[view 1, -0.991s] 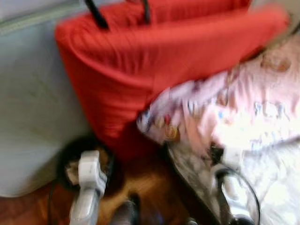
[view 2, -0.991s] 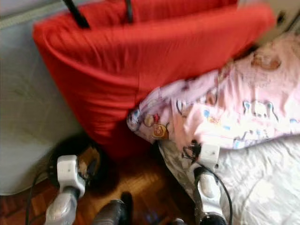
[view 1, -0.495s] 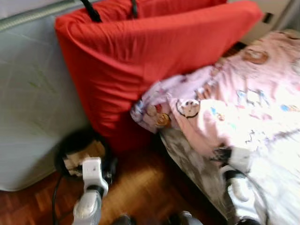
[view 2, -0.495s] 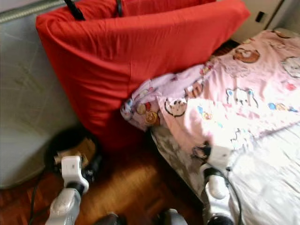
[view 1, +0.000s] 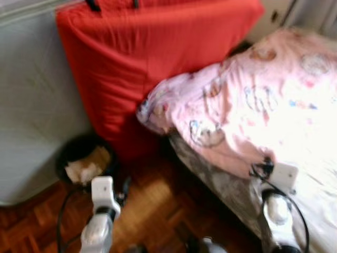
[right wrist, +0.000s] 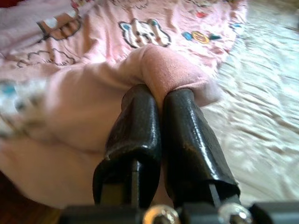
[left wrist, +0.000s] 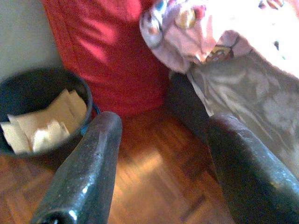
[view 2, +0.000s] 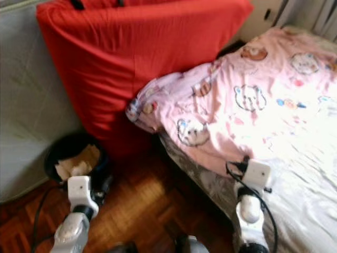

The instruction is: Clean up the room

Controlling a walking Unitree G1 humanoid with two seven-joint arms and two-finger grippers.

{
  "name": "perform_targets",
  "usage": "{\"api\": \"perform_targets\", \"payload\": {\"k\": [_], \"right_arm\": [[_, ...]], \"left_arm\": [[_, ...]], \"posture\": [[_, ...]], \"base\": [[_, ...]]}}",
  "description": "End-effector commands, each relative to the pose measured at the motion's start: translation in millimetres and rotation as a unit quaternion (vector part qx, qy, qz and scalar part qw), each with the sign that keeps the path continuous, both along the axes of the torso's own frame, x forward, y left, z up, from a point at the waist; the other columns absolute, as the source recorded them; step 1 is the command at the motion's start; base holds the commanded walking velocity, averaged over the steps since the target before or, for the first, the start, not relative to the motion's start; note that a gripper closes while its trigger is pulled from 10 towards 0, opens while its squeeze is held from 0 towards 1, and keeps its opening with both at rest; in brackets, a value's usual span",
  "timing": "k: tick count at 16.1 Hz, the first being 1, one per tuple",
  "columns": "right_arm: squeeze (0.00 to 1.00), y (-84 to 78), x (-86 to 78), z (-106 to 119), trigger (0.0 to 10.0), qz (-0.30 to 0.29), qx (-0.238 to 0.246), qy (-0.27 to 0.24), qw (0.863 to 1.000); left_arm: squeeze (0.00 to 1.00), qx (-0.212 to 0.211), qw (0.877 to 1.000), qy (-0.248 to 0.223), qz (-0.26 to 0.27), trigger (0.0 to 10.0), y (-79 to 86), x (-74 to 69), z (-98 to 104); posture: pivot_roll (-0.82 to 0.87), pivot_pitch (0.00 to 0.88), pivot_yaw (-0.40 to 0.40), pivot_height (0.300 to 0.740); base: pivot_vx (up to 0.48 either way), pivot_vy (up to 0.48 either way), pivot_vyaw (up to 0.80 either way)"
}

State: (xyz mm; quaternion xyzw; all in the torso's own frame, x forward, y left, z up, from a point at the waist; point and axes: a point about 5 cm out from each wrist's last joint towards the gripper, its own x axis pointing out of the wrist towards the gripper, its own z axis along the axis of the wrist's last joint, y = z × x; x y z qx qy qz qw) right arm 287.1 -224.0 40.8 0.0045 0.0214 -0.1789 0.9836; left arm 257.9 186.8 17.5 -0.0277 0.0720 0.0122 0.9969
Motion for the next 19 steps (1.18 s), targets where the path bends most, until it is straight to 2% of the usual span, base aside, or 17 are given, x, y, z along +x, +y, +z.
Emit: {"api": "perform_targets", "payload": {"k": [1,7,9,10,12,13,14,16,19], "right_arm": [[0.00,-1.2,-0.3,2.0,10.0,-0.013,-0.011,-0.005,1.000],[0.00,-8.7,-3.7,1.5,10.0,-0.042,-0.023,0.000,0.999],[0.00,-8.8,-7.8,-7.5,10.0,-0.047,-0.012,0.027,0.998],[0.00,-10.4,-12.8,-16.7,10.0,-0.060,0.013,0.051,0.997],[0.00,-13.6,-21.4,-31.8,10.0,-0.077,0.032,0.103,0.991],[0.00,-16.1,-28.9,-42.7,10.0,-0.093,0.057,0.136,0.985],[0.00,-21.0,-39.5,-55.8,10.0,-0.123,0.091,0.177,0.972],[0.00,-22.4,-49.9,-68.0,10.0,-0.143,0.126,0.214,0.958],[0.00,-15.5,-56.6,-80.1,10.0,-0.136,0.191,0.246,0.940]], "left_arm": [[0.00,0.002,1.000,0.015,0.006,10.0,4.2,-4.9,-5.7],[0.00,0.001,1.000,0.016,0.004,10.0,3.3,-5.2,-6.4],[0.00,0.000,1.000,0.017,0.002,10.0,3.0,-5.3,-6.7],[0.00,0.000,1.000,0.016,0.002,10.0,2.7,-5.5,-6.6],[0.00,0.000,1.000,0.016,0.002,10.0,2.6,-5.7,-6.6],[0.00,0.000,1.000,0.016,0.002,10.0,2.8,-5.7,-6.6],[0.00,0.000,1.000,0.016,0.002,10.0,2.7,-5.7,-6.4],[0.00,0.000,1.000,0.015,0.001,10.0,2.8,-5.6,-6.3],[0.00,0.000,1.000,0.015,0.000,10.0,2.7,-5.1,-5.9]], "posture": [[-0.01,0.224,-0.011,0.740],[-0.01,0.224,-0.012,0.740],[-0.01,0.224,-0.012,0.740],[-0.01,0.225,-0.014,0.740],[-0.01,0.225,-0.015,0.740],[-0.01,0.226,-0.014,0.740],[-0.01,0.226,-0.014,0.740],[-0.01,0.227,-0.013,0.740],[-0.01,0.226,-0.011,0.740]], "base": [[0.000,0.000,0.00],[0.000,0.000,0.00],[0.000,0.000,0.00],[0.000,0.000,0.00],[0.000,0.000,0.00],[0.000,0.000,0.00],[0.000,0.000,0.00],[0.000,0.000,0.00],[0.000,0.000,0.00]]}}
